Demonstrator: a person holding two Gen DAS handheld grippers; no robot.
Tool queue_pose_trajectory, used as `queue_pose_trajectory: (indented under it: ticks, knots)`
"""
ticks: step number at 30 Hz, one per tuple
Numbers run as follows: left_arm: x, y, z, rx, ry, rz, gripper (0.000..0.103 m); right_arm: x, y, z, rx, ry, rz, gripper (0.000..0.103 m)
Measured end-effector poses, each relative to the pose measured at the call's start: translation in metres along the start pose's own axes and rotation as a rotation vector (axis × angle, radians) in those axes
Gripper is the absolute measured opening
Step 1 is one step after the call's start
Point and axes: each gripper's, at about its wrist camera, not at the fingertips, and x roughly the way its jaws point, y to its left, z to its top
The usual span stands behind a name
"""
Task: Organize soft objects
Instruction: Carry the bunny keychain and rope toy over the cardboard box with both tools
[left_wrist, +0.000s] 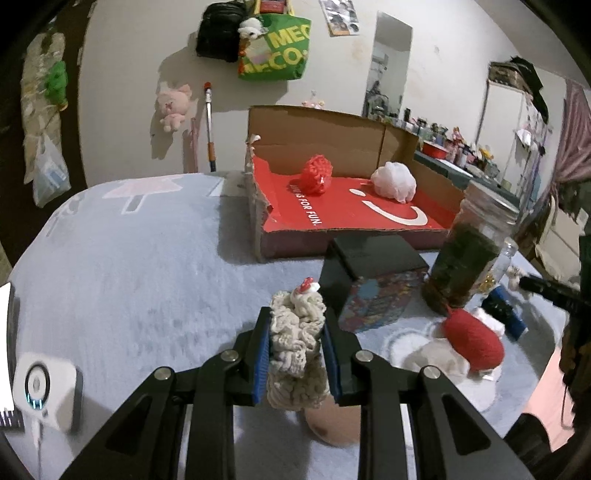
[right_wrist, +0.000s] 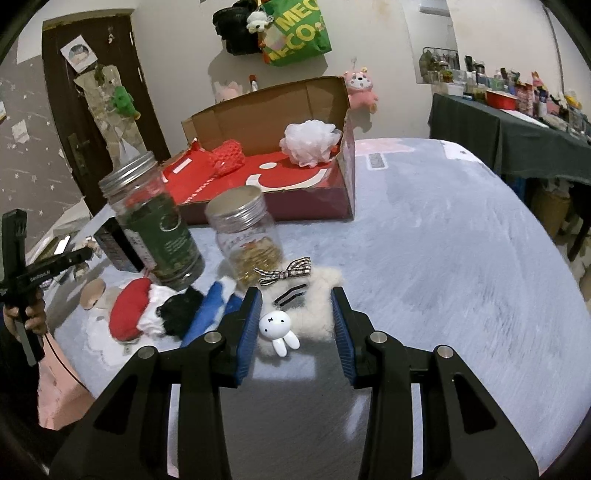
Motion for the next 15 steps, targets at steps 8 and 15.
queue_pose_trajectory:
  ticks: [8, 15]
  knots:
    - [0.027, 0.007, 0.019, 0.070, 0.032, -0.020, 0.027, 0.016, -0.003, 0.024, -0.127, 0.017, -0.047, 0.036]
    - [0.035, 0.008, 0.033, 0.103, 0.041, -0.039, 0.027, 0.031, -0.003, 0.040, -0.229, 0.035, -0.075, 0.036]
